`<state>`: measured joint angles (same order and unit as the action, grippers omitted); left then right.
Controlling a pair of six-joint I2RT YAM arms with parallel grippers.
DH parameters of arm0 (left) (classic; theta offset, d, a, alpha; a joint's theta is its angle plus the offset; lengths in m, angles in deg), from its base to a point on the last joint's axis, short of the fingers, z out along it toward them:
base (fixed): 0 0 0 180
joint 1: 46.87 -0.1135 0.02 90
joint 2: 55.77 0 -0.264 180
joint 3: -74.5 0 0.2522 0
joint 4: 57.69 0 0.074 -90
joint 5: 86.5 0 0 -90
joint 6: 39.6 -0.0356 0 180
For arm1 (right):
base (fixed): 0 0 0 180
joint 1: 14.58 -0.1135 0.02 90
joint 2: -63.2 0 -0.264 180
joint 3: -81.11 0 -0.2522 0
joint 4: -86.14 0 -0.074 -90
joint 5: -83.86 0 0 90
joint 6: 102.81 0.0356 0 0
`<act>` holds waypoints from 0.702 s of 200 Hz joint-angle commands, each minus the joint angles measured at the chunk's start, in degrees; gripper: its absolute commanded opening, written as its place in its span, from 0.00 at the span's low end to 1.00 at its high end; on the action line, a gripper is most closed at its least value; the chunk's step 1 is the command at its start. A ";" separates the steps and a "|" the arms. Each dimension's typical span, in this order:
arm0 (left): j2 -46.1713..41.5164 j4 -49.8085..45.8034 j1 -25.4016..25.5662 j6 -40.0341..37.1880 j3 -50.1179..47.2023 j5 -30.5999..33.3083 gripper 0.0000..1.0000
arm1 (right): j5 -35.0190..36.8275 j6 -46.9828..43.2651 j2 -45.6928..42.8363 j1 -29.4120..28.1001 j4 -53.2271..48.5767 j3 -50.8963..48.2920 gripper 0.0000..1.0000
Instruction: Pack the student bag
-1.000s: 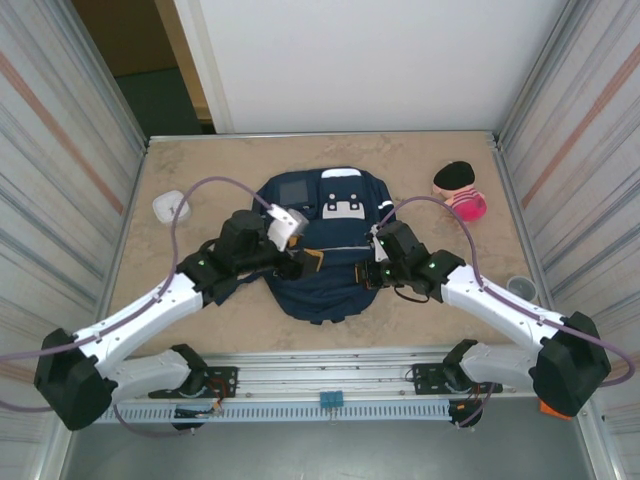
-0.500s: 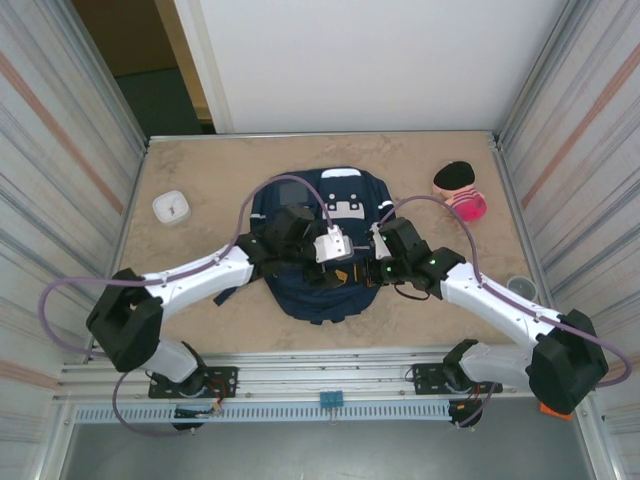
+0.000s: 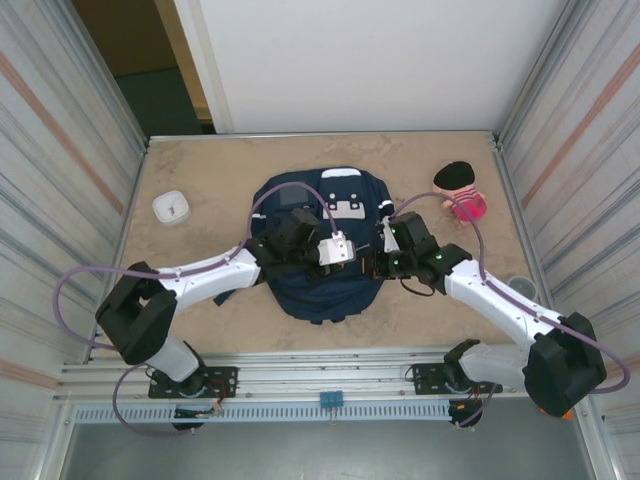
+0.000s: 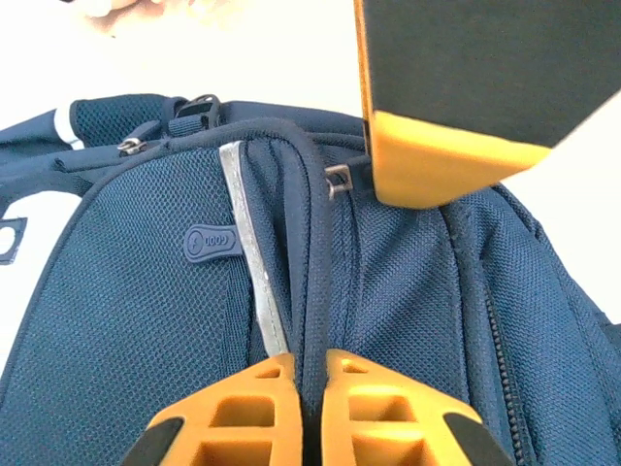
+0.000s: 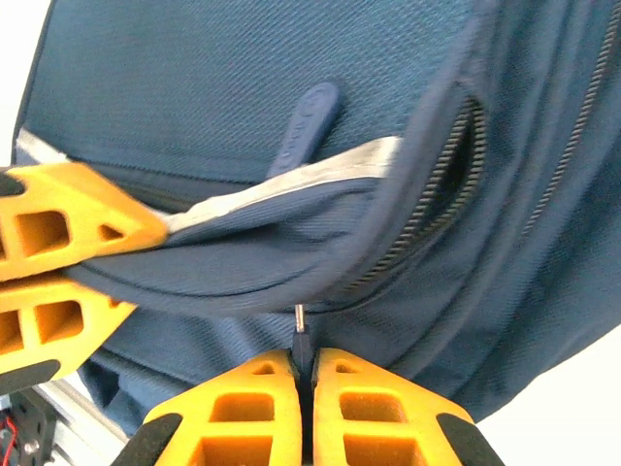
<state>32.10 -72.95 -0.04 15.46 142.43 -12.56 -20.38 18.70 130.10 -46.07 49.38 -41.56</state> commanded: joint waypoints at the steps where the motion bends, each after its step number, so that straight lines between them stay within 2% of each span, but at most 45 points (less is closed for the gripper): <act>1: -4.90 -3.21 -0.95 -1.25 -2.08 -2.78 0.02 | 11.21 2.59 -0.23 4.99 1.57 -1.10 0.00; 39: -5.94 -4.91 -1.96 -1.56 -2.27 -4.15 0.01 | 11.82 1.74 -0.73 9.02 1.61 0.19 0.00; 60: -5.63 -5.56 -3.09 -0.05 -1.63 -2.19 0.01 | 9.14 0.30 -1.02 9.60 0.96 1.14 0.00; 93: -5.96 -7.82 -4.11 -2.58 -1.24 -10.27 0.02 | 7.74 -1.28 -0.97 9.40 0.68 0.03 0.00; 114: -6.68 -8.67 -3.66 -5.48 -2.02 -16.74 0.02 | 6.14 -1.43 1.91 11.07 3.15 0.59 0.00; 140: -6.80 -10.17 -2.33 -9.23 -2.58 -20.77 0.02 | 3.40 -1.93 7.26 12.65 6.23 3.77 0.00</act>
<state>29.28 -74.96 -3.52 11.55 140.86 -22.46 -24.78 17.67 132.87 -37.68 53.14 -40.99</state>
